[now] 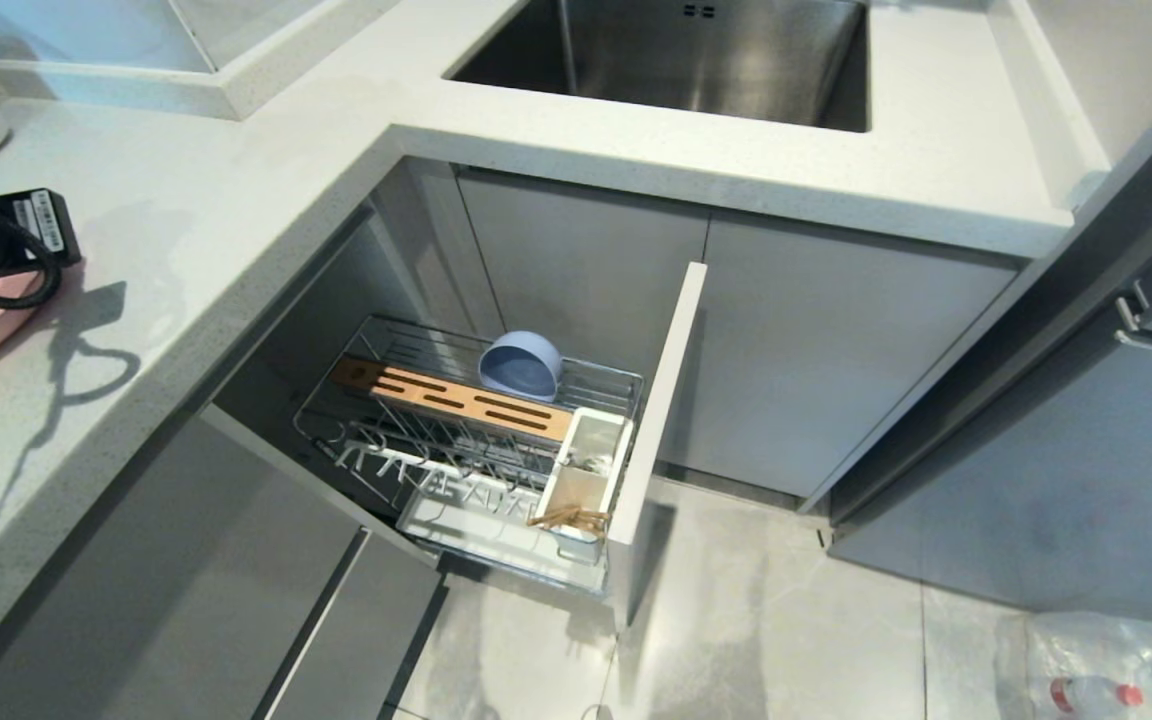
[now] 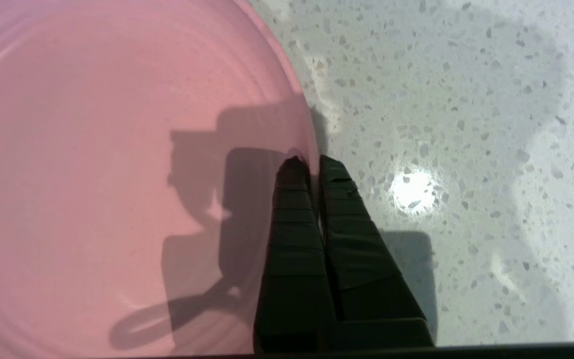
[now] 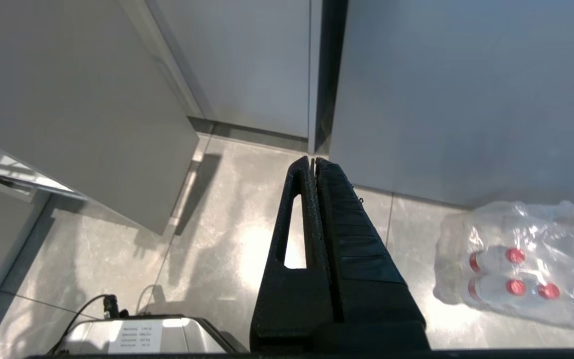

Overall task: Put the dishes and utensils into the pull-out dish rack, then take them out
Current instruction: Pick up the plate and place it in the cupboard

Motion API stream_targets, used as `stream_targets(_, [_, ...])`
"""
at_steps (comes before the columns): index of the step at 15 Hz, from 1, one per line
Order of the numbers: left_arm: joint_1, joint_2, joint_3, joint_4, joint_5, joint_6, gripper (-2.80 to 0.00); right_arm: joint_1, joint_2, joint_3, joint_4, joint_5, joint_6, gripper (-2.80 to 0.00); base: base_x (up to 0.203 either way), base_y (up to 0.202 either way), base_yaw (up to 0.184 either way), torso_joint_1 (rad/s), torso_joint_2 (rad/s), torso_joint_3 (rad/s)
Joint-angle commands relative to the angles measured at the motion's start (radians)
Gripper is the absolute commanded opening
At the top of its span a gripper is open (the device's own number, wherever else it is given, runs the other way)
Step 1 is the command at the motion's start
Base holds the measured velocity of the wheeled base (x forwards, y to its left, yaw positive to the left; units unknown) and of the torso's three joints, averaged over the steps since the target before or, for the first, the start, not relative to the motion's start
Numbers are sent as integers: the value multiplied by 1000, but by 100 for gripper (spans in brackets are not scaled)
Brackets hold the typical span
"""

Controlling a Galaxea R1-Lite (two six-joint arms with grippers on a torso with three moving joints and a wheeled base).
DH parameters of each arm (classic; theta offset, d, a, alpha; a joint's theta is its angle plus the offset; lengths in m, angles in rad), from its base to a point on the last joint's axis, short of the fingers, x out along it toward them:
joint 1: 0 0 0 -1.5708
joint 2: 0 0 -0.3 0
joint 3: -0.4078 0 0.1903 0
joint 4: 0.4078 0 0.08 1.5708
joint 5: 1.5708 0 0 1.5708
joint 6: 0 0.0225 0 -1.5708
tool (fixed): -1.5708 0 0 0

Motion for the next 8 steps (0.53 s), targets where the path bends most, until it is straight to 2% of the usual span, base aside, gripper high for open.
stream_targets(1, [-1,0,1,6,-2,-2,-280,-1,2,0,1,0,1,-280,0,0,0,0,0,0])
stream_targets(8, [0,-40,1,54,2,6,-280,-1,2,0,1,0,1,-280,0,0,0,0,0,0])
